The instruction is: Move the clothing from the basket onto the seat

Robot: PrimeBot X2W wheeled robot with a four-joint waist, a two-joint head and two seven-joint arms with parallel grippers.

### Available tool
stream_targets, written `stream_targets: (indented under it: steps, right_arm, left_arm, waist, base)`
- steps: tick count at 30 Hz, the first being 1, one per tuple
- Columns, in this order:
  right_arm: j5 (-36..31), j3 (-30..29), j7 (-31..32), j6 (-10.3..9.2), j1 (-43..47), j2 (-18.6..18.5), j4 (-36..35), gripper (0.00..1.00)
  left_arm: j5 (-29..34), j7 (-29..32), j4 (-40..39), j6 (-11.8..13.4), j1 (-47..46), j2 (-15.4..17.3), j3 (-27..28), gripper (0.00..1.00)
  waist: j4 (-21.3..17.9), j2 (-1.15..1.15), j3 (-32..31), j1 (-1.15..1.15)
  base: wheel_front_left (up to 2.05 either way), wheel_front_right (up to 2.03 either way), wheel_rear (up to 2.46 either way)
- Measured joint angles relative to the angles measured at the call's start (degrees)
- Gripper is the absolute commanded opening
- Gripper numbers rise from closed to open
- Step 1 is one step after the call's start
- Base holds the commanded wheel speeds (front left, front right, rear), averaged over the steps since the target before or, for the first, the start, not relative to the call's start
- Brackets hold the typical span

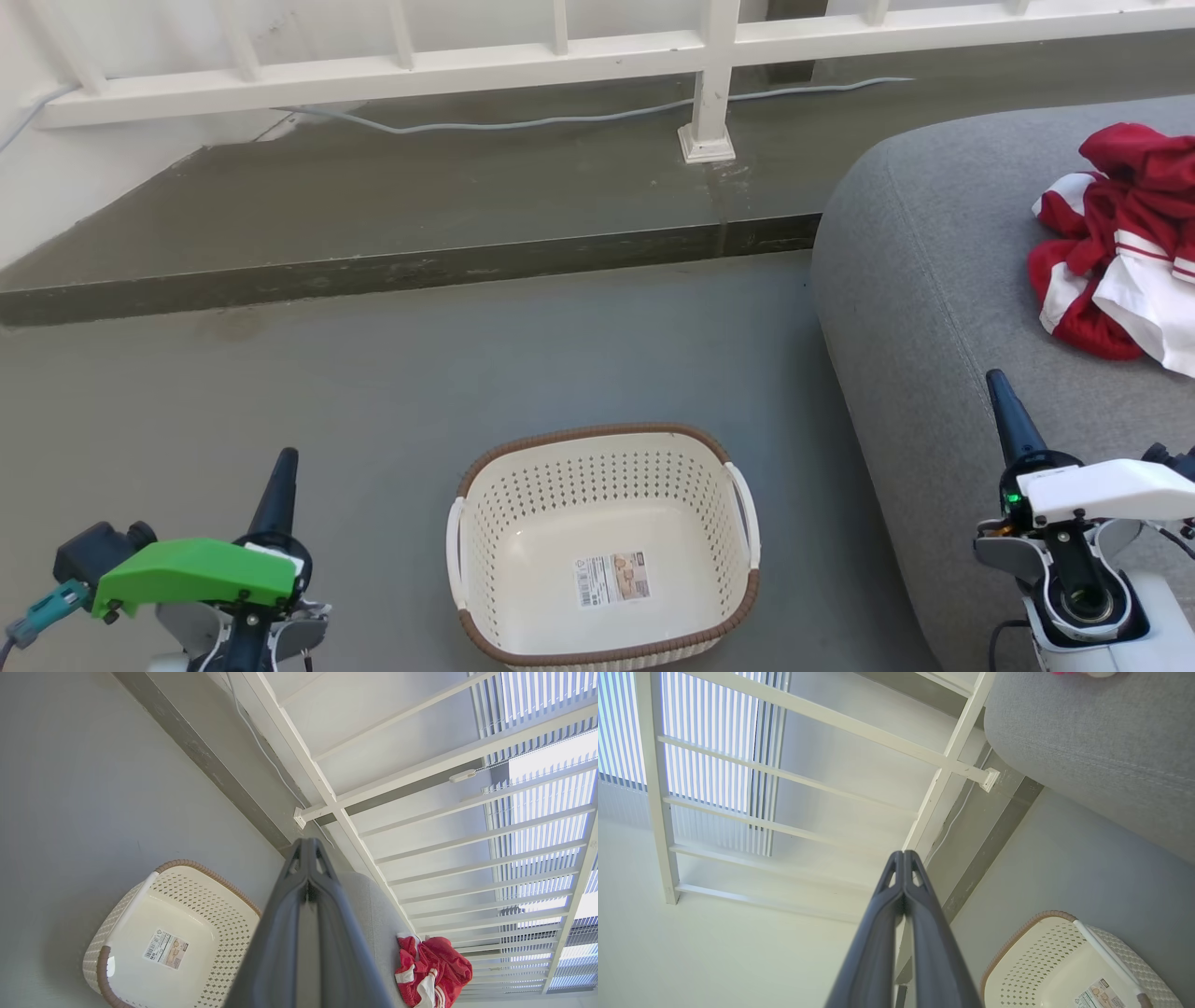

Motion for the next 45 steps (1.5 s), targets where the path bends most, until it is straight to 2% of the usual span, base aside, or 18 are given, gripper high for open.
stream_targets:
  steps: [30,45]
  right_arm:
    - [21.2,-5.5,4.8,1.56,-0.1,0.8,1.1,0.00]
    - [21.3,-5.7,4.8,1.63,-0.1,0.8,1.1,0.00]
  left_arm:
    - [-20.2,4.3,1.6,-4.2,0.0,-1.1,7.1,0.00]
    - [-20.6,4.3,2.2,-4.4,0.0,-1.1,7.2,0.00]
  waist:
    - [0.3,0.00,-1.0,0.00]
    - [0.3,0.00,-1.0,0.00]
  base:
    - [0.00,0.00,0.00]
    - [0.00,0.00,0.00]
